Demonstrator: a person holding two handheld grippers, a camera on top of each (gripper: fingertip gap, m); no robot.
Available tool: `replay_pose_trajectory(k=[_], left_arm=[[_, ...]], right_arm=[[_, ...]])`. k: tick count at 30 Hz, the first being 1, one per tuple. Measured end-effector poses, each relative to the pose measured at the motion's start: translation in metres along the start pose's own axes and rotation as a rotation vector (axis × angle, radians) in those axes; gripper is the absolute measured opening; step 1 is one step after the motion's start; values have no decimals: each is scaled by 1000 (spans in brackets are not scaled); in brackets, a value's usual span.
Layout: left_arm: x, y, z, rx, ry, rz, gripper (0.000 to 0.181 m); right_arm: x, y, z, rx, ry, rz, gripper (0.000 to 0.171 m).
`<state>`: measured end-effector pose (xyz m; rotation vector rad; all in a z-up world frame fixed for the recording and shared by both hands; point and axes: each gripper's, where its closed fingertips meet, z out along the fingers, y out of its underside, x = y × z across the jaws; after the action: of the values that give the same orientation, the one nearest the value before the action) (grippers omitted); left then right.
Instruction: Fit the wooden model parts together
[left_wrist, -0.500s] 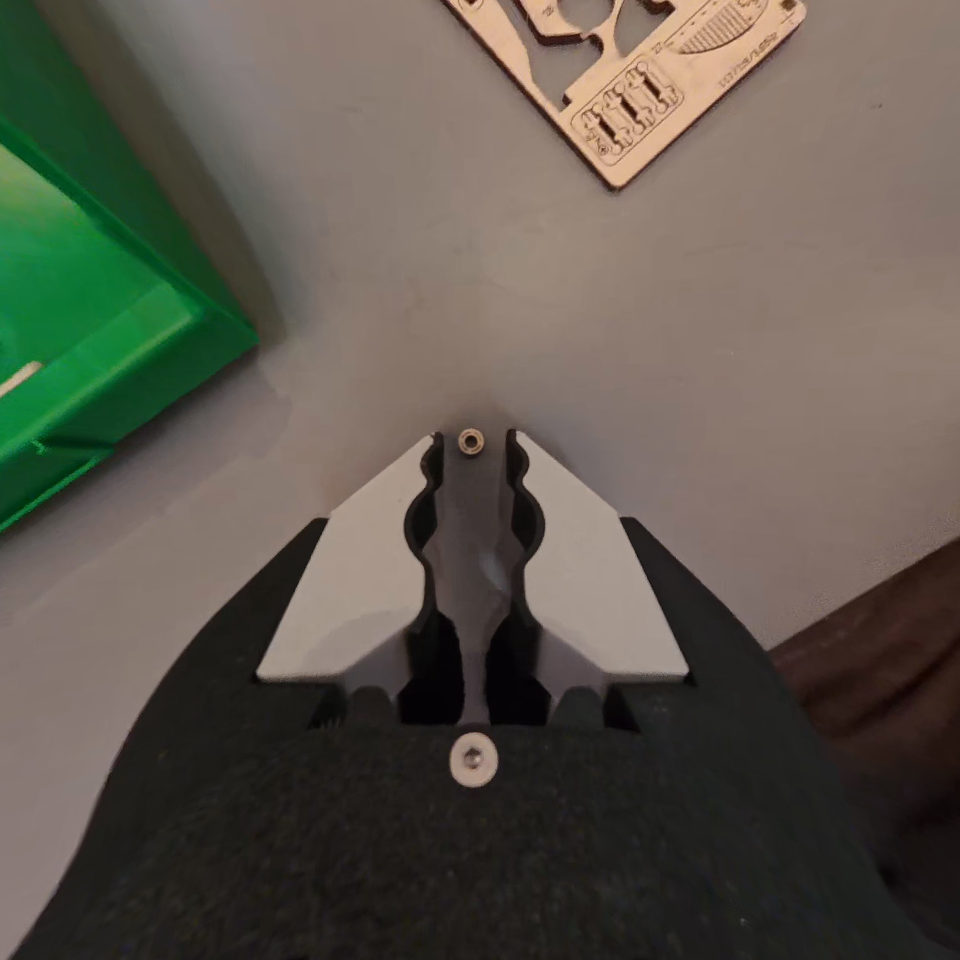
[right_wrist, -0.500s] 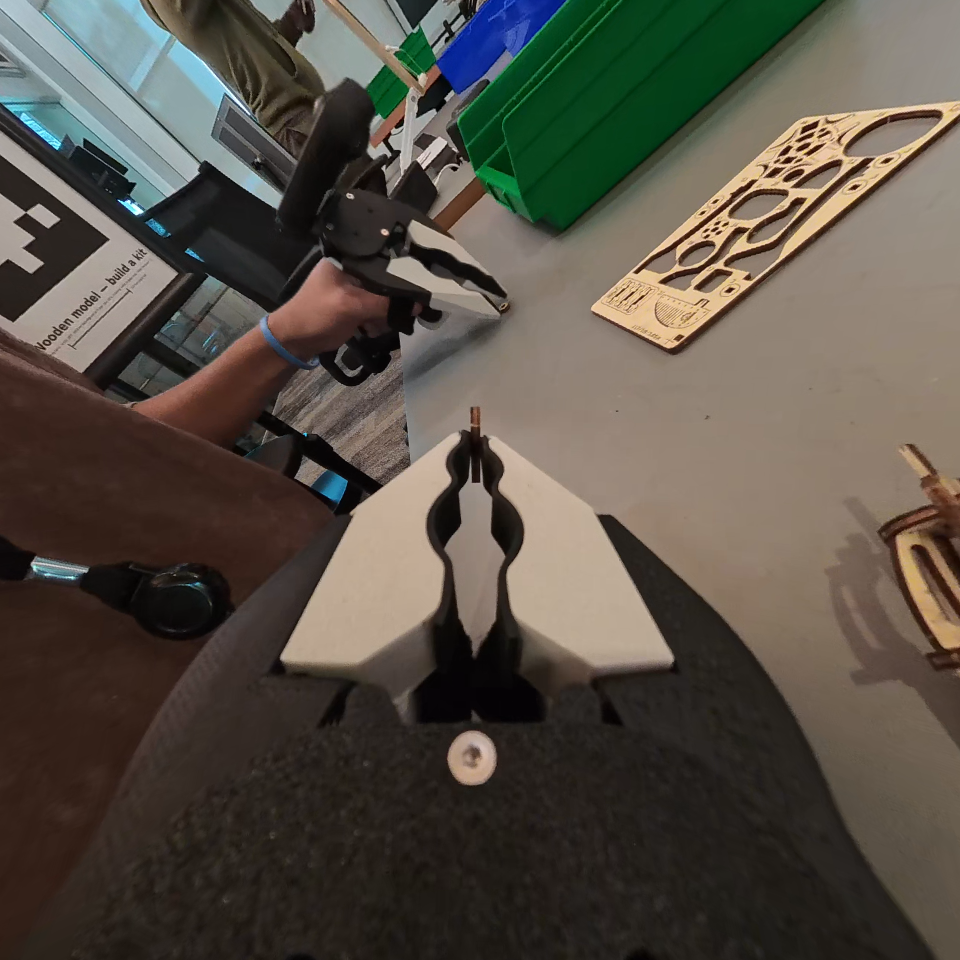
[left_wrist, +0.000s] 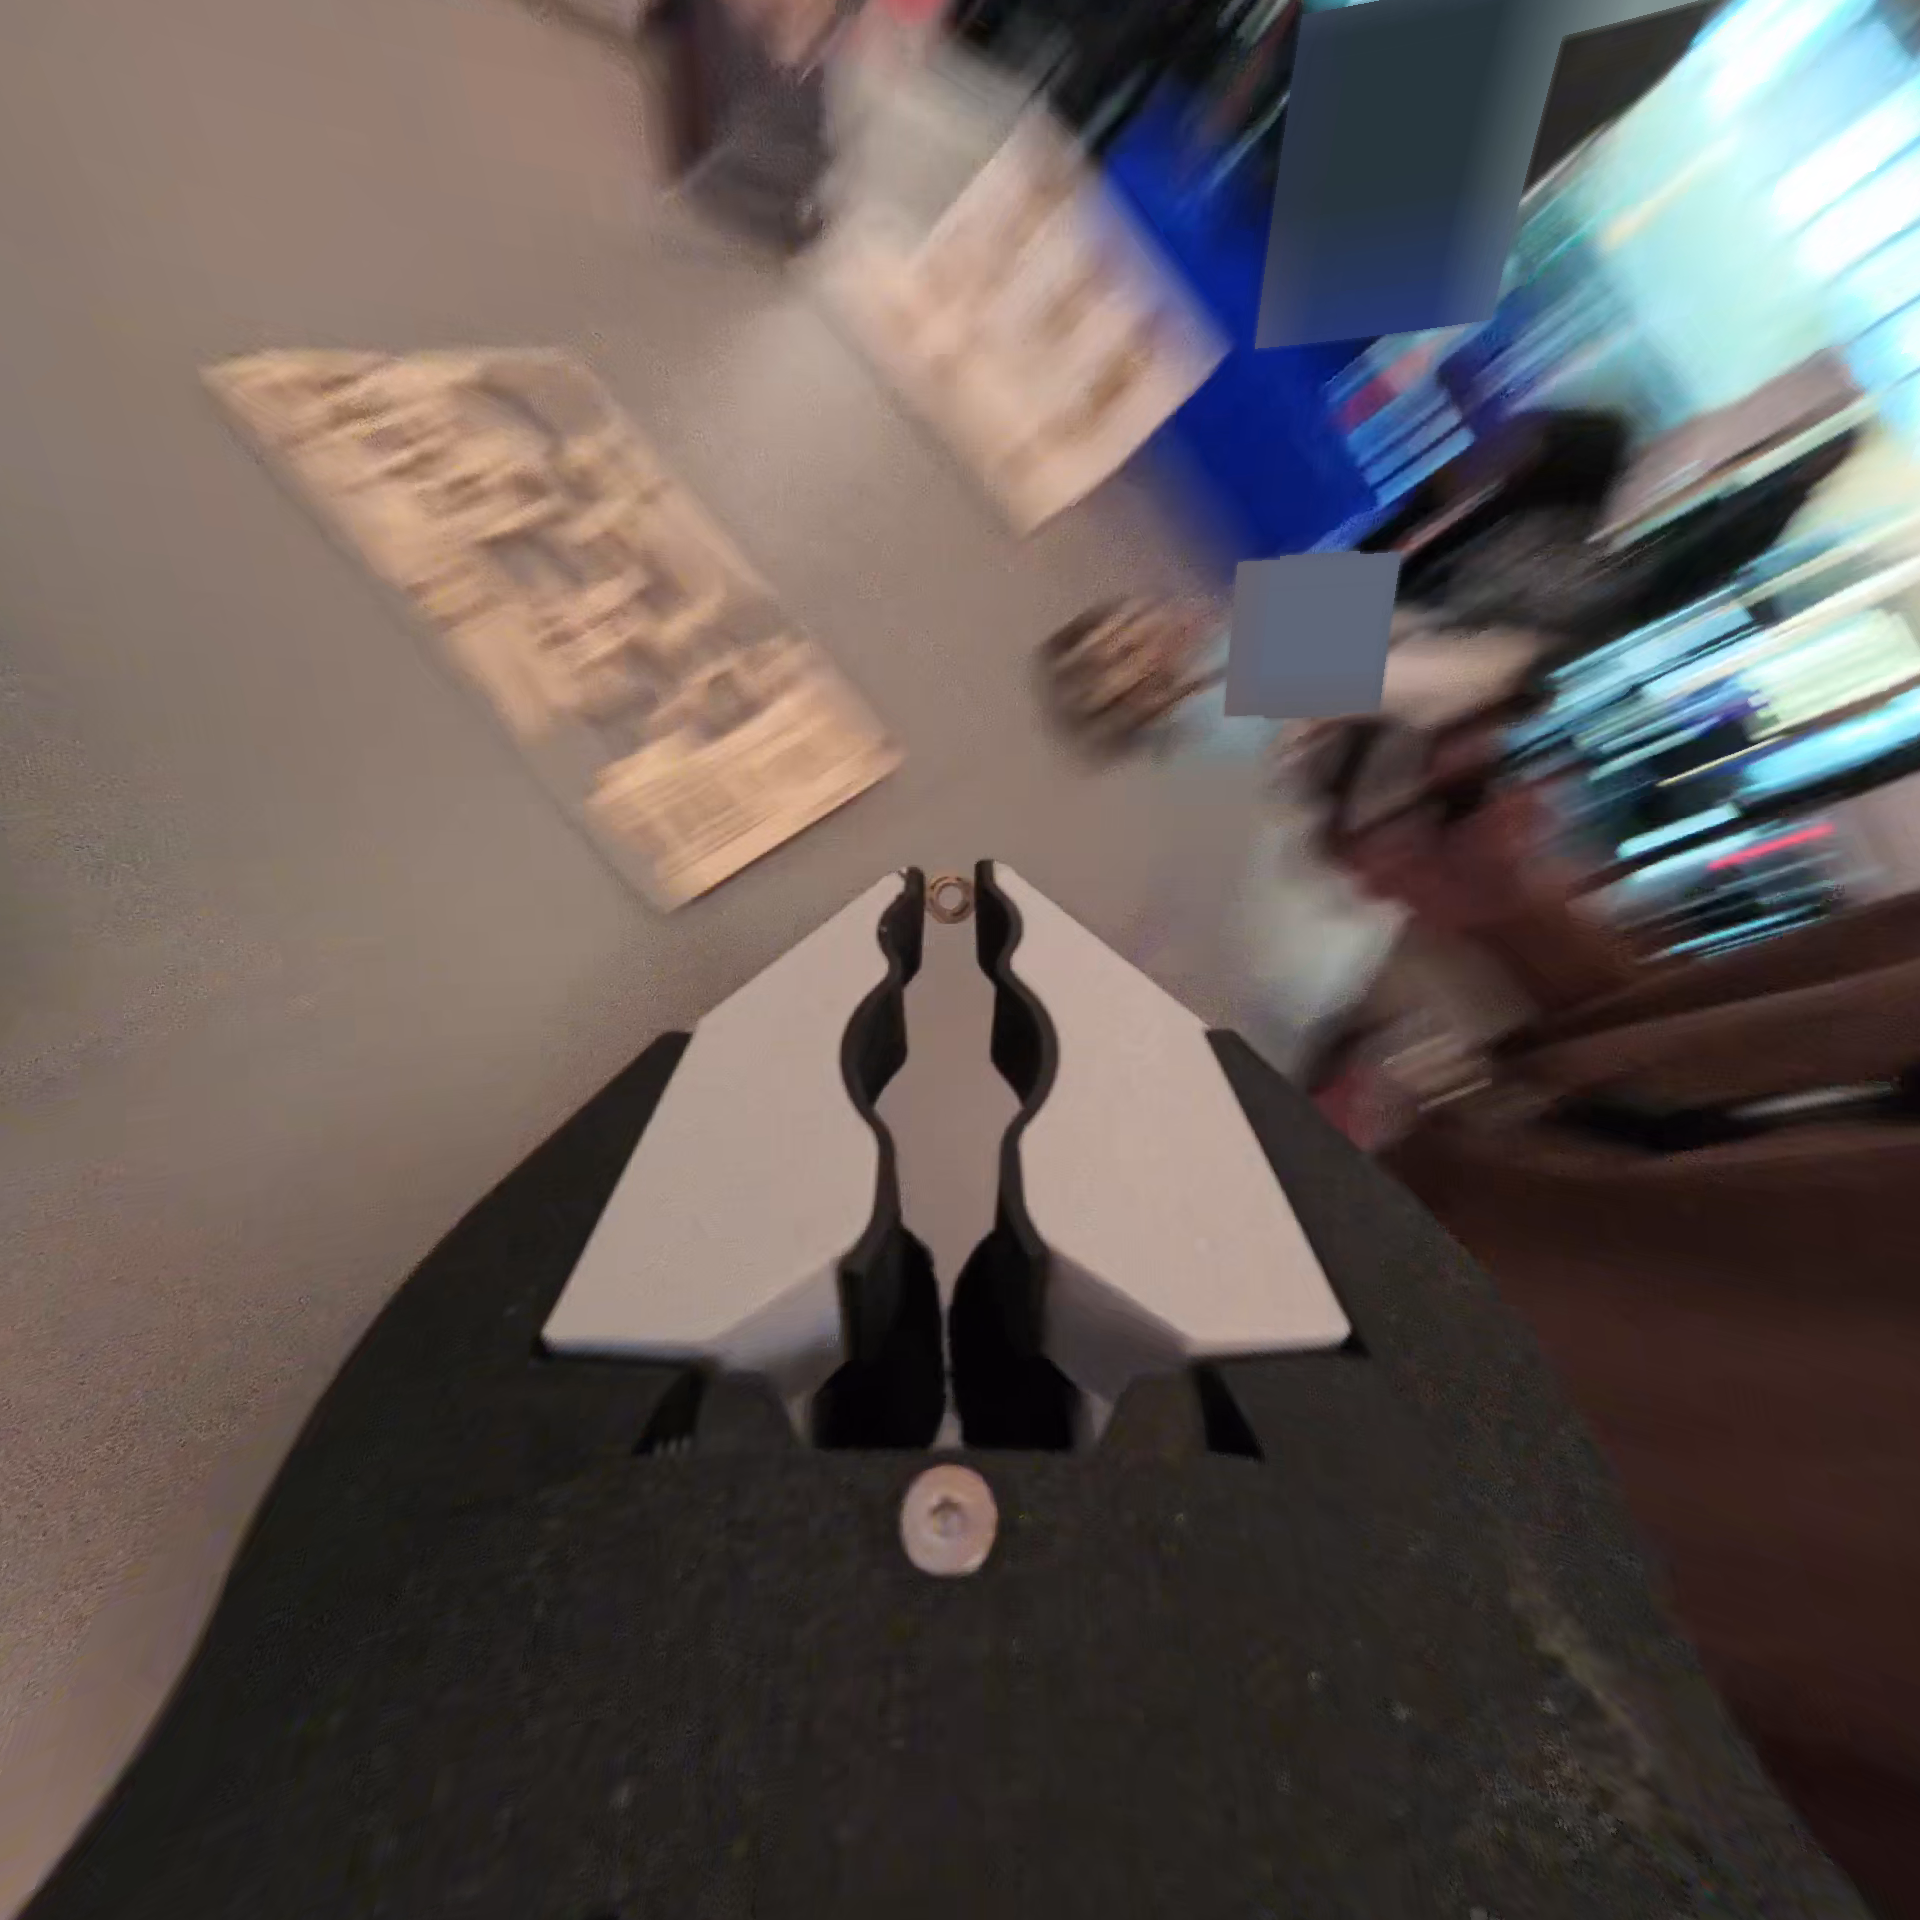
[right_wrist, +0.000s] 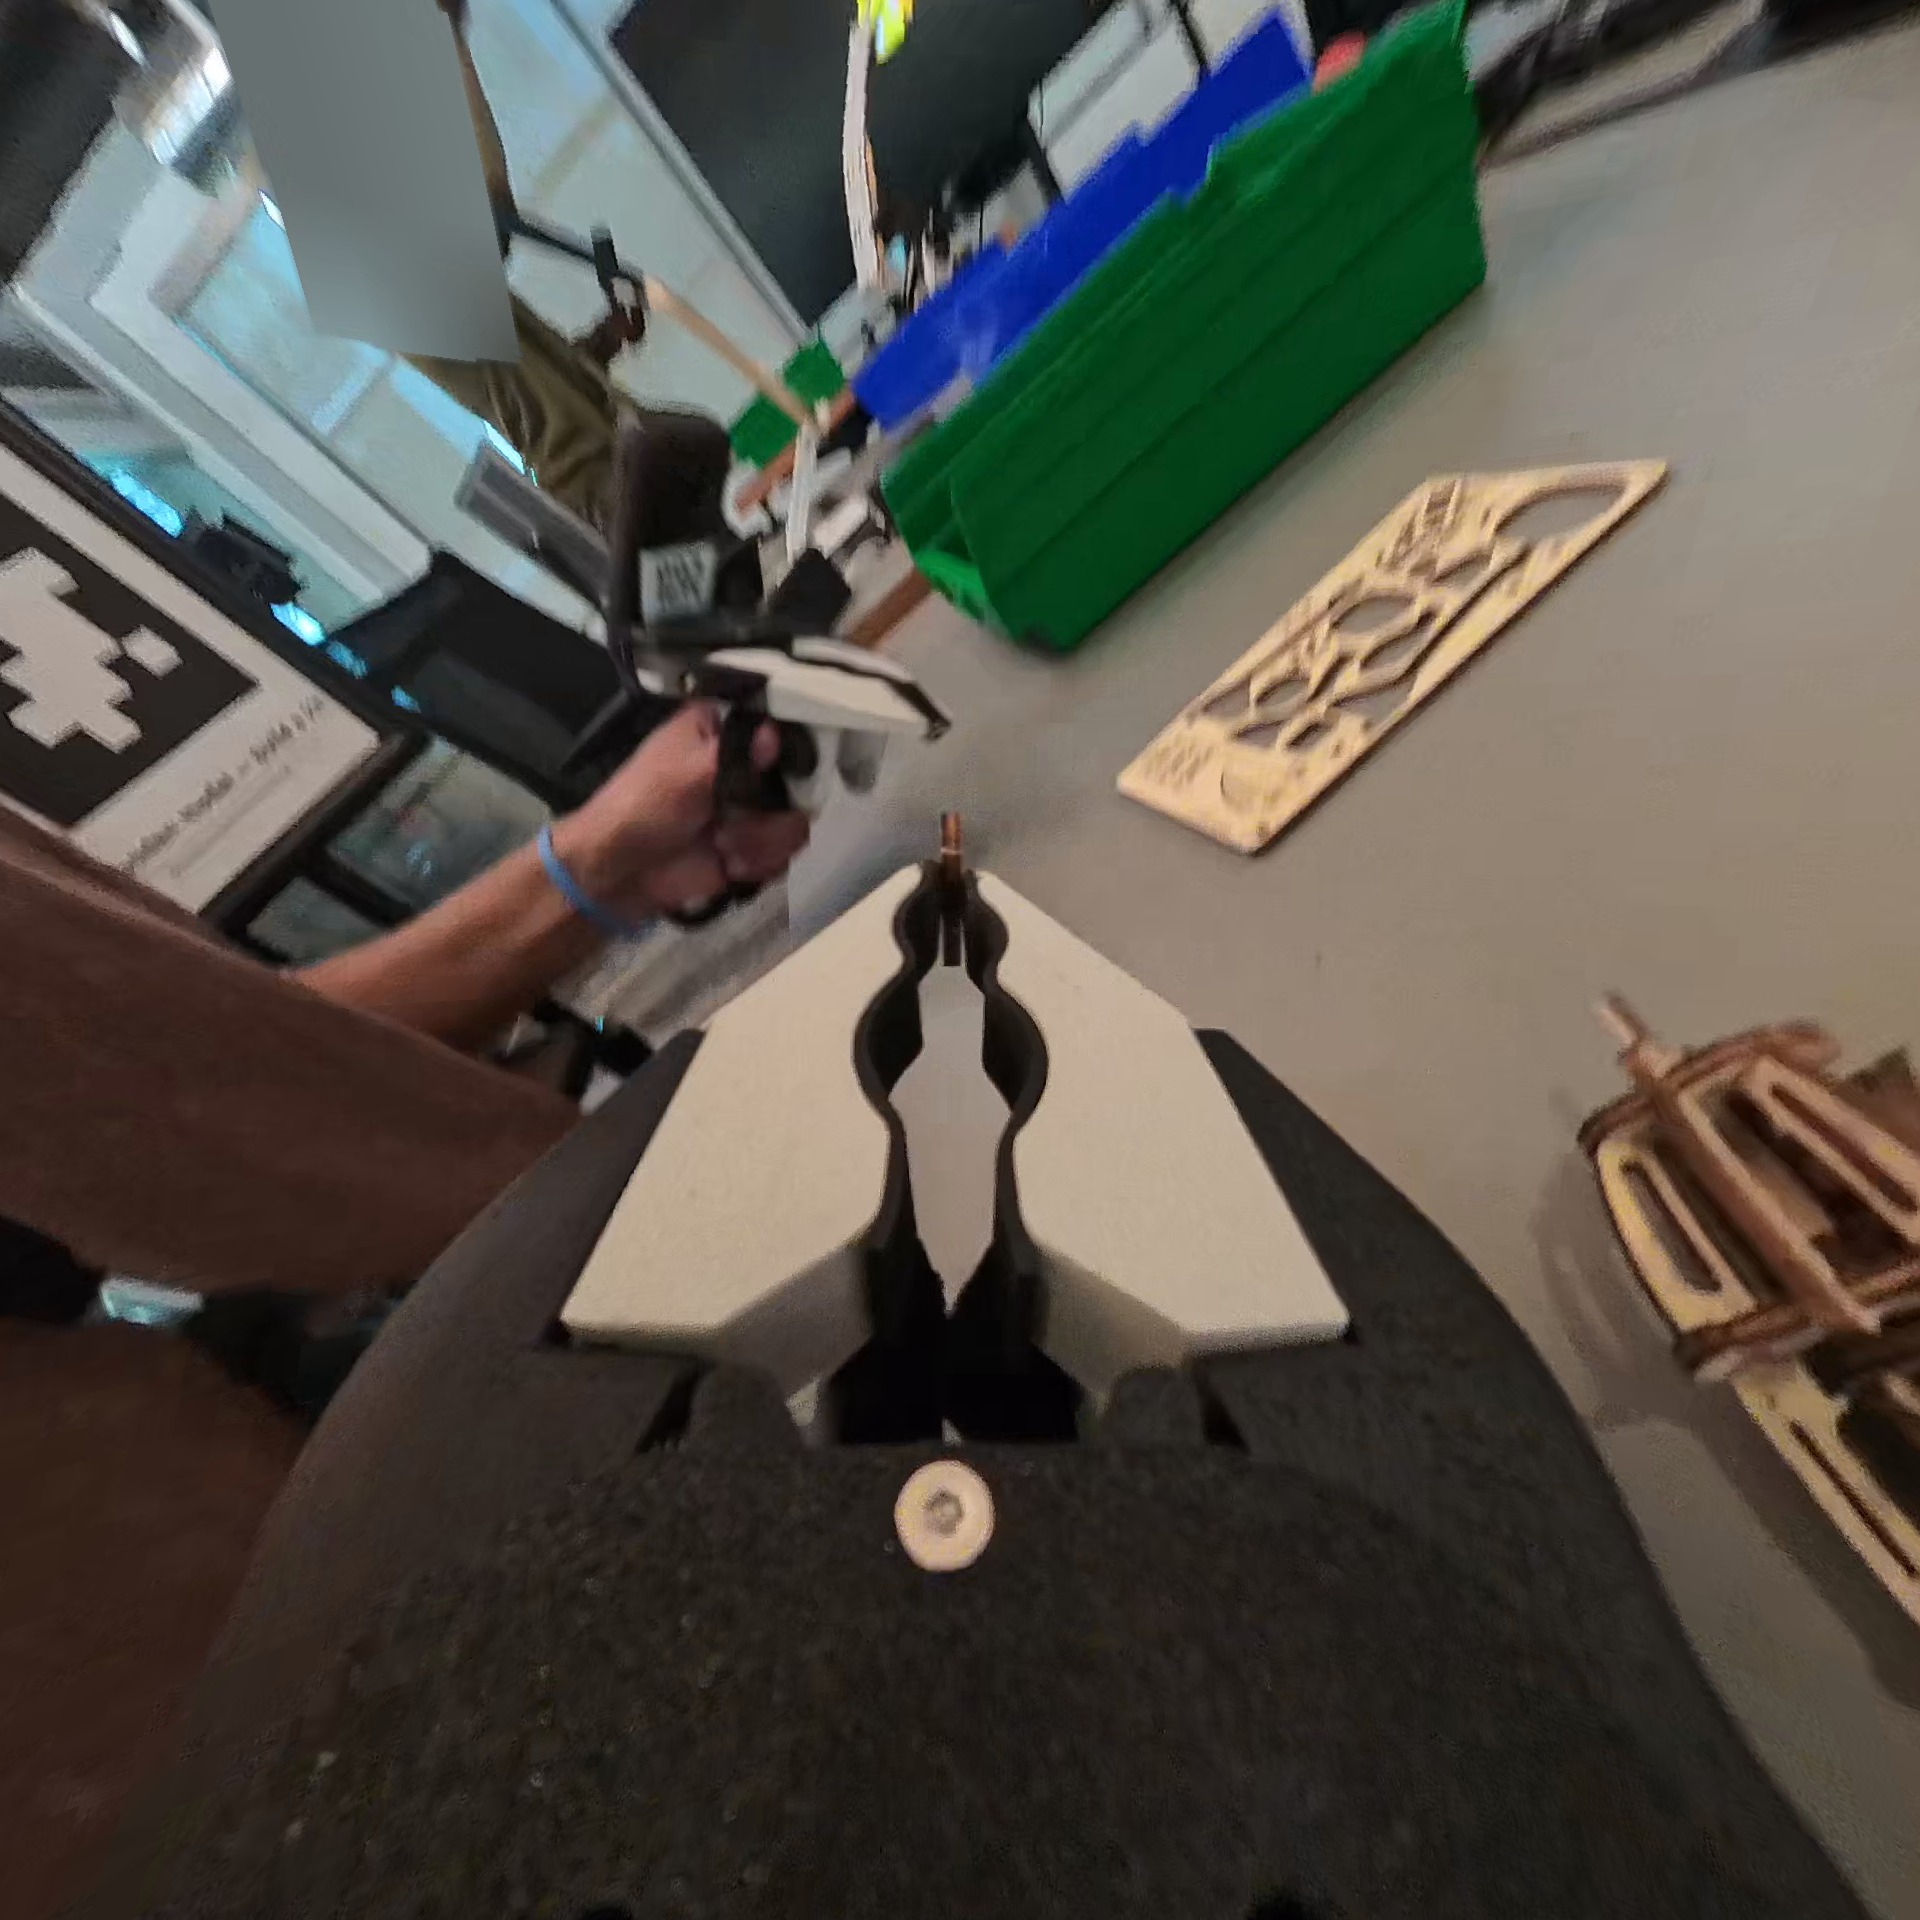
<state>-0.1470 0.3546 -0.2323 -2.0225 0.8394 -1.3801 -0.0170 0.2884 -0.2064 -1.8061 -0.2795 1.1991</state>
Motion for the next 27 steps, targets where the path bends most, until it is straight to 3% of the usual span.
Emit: replay_pose_trajectory(k=[1, 4, 8, 15, 27], left_arm=[[30, -20, 9, 115, 195, -119, 7], [83, -54, 28, 283, 581, -391, 6], [117, -60, 59, 270, 734, -472, 7], [128, -63, 85, 263, 780, -529, 6], [127, -58, 97, 243, 743, -543, 5]], right_arm=[[-3, -14, 1, 55, 1, 7, 2], [-15, -52, 3, 173, -45, 133, 2], [-29, -72, 9, 154, -72, 246, 1], [-28, -72, 4, 150, -3, 227, 1], [-19, -70, -3, 151, 44, 202, 3]])
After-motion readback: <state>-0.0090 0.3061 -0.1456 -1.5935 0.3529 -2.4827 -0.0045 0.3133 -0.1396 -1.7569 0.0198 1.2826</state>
